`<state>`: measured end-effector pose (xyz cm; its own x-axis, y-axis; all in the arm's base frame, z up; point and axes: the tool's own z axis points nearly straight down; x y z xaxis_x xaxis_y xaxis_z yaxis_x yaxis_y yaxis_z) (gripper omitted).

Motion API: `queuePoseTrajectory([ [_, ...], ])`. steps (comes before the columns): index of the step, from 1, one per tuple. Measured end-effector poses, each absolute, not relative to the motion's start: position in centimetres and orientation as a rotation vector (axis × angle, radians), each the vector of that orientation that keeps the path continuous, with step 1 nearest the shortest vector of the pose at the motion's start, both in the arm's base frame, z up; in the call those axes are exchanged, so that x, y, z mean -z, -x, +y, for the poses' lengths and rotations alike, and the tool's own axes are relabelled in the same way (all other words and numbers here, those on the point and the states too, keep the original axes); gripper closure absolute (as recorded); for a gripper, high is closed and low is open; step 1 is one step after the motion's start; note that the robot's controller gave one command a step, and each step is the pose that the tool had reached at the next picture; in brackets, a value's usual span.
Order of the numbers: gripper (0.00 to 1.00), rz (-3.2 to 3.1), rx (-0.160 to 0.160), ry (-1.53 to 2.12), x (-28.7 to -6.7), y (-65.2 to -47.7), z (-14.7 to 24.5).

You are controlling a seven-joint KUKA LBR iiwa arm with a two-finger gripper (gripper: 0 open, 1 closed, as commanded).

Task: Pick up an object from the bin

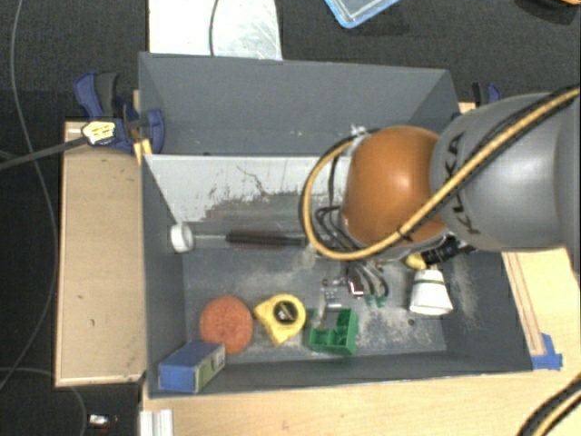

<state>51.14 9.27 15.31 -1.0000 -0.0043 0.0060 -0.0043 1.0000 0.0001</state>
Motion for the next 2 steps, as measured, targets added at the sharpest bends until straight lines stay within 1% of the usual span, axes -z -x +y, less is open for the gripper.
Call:
queuePoseTrajectory([
  [1, 0.00, -3.144, 0.002, -0.001, -15.7, -51.3, 9.2],
  [2, 0.00, -3.127, 0.003, -0.389, -10.6, -49.3, 6.0],
])
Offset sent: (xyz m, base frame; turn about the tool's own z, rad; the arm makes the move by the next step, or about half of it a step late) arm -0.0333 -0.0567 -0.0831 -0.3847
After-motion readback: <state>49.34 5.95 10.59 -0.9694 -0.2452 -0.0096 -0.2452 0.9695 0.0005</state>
